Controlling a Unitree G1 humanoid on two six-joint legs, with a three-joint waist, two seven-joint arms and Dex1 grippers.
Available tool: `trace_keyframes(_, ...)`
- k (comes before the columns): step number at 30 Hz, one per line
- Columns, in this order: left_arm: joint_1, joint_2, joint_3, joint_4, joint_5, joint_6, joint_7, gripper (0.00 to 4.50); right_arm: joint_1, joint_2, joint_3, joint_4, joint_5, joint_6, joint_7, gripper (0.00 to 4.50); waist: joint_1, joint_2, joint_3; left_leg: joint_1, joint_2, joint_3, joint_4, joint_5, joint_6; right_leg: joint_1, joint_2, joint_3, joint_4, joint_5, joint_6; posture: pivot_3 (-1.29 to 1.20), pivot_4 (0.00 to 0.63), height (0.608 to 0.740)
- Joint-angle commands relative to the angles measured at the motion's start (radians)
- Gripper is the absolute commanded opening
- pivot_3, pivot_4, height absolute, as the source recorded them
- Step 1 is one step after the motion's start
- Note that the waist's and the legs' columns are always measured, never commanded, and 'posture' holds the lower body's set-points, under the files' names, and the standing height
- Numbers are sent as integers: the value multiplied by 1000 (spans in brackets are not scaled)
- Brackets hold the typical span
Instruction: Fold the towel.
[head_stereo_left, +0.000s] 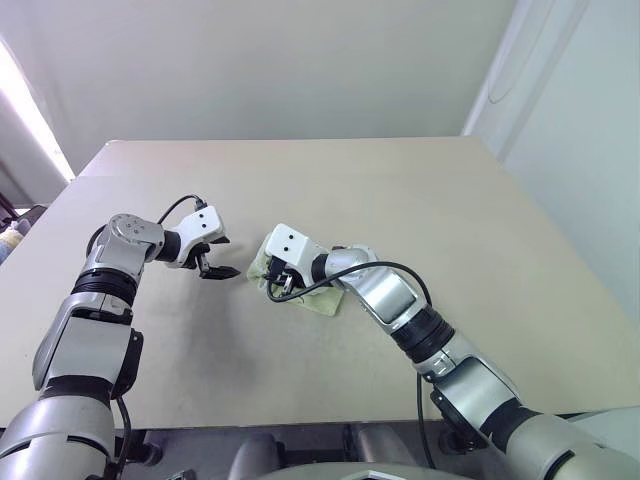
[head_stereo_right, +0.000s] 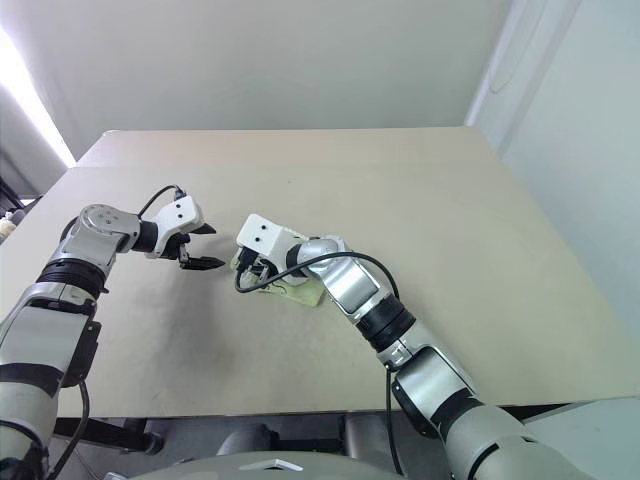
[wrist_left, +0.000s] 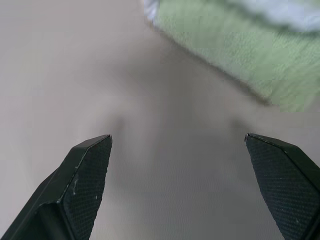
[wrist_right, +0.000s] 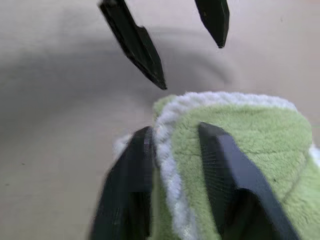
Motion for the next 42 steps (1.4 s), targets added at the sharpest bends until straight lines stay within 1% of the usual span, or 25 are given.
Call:
trace_keyframes(1,8,11,50,-79,-61,14,-84,4500,-21,11,-35,-31,7,-4,5,641,-1,0,0,0,0,0,0,0,0,0,0,0,0,0,0,0,0,712)
trace_keyframes(2,11,11,55,-93,-68,25,-94,4500,-17,8,-38,-50,15,8,15,250,-1,0,0,0,0,0,0,0,0,0,0,0,0,0,0,0,0,712)
trace_keyframes(3,13,11,58,-101,-69,31,-97,4500,-13,7,-41,-70,23,22,22,23,-1,0,0,0,0,0,0,0,0,0,0,0,0,0,0,0,0,712)
trace_keyframes(5,18,10,61,-115,-69,41,-99,4500,-7,9,-65,-109,46,55,29,23,0,0,0,0,0,0,0,0,0,0,0,0,0,0,0,0,0,712)
trace_keyframes(8,27,7,63,-131,-74,51,-114,4500,-18,41,-158,-142,110,153,0,23,0,0,0,0,0,-1,0,0,0,0,0,0,0,0,0,0,0,712)
trace_keyframes(14,47,4,65,-173,-97,75,-144,4500,-76,98,-451,-136,244,398,-148,23,1,0,0,0,0,-1,0,0,0,0,0,0,0,0,0,0,0,712)
trace_keyframes(17,48,1,62,-174,-96,76,-136,4500,-96,92,-554,-115,275,526,-224,23,2,0,0,0,0,-2,0,0,0,0,0,-1,0,0,0,0,0,712)
trace_keyframes(19,48,-1,62,-175,-98,76,-137,4500,-95,88,-596,-117,290,590,-257,23,1,1,0,0,0,-2,0,0,0,0,0,-1,0,0,0,0,0,712)
trace_keyframes(22,45,-3,61,-172,-97,75,-135,4500,-73,86,-664,-145,317,739,-304,23,-1,1,0,-1,0,-2,-1,0,0,0,0,-1,0,0,0,0,0,712)
trace_keyframes(25,42,-5,61,-167,-96,73,-135,4500,-64,121,-748,-165,341,864,-349,23,-1,1,0,0,0,-2,-1,0,0,0,0,-1,0,0,0,0,0,712)
trace_keyframes(26,41,-6,60,-166,-96,72,-134,4500,-66,148,-795,-161,335,898,-383,23,-1,1,1,0,0,-2,-1,0,0,0,0,-1,0,0,0,0,0,712)
trace_keyframes(27,39,-7,60,-162,-95,70,-133,4500,-67,170,-831,-153,329,915,-411,23,-1,1,1,0,0,-2,-1,0,0,-1,0,-1,0,0,0,0,0,712)
trace_keyframes(30,34,-17,55,-156,-90,64,-128,4500,-82,254,-986,-116,313,874,-532,23,1,2,1,0,0,-2,-1,0,0,-1,0,-1,1,0,0,0,0,712)
trace_keyframes(34,28,-32,56,-159,-96,64,-134,4500,-114,316,-1125,-89,344,738,-685,23,1,2,1,-1,-1,-2,-1,0,0,0,-2,-1,-1,0,0,0,0,712)
trace_keyframes(37,25,-39,58,-164,-103,66,-140,4500,-117,338,-1146,-106,394,691,-726,23,-4,3,1,-1,-1,-2,-2,0,0,-1,-2,-1,-2,0,0,0,0,712)
trace_keyframes(39,19,-50,58,-157,-98,58,-127,4500,-118,357,-1166,-111,440,709,-753,23,-11,3,2,-1,-1,-2,-4,0,0,-1,-1,-1,-1,0,0,0,0,712)
trace_keyframes(42,1,-80,70,-164,-120,79,-132,4500,-93,348,-1094,-125,474,724,-753,23,-24,4,2,-1,-1,-3,-4,0,0,-1,-1,-1,-1,0,0,0,0,712)
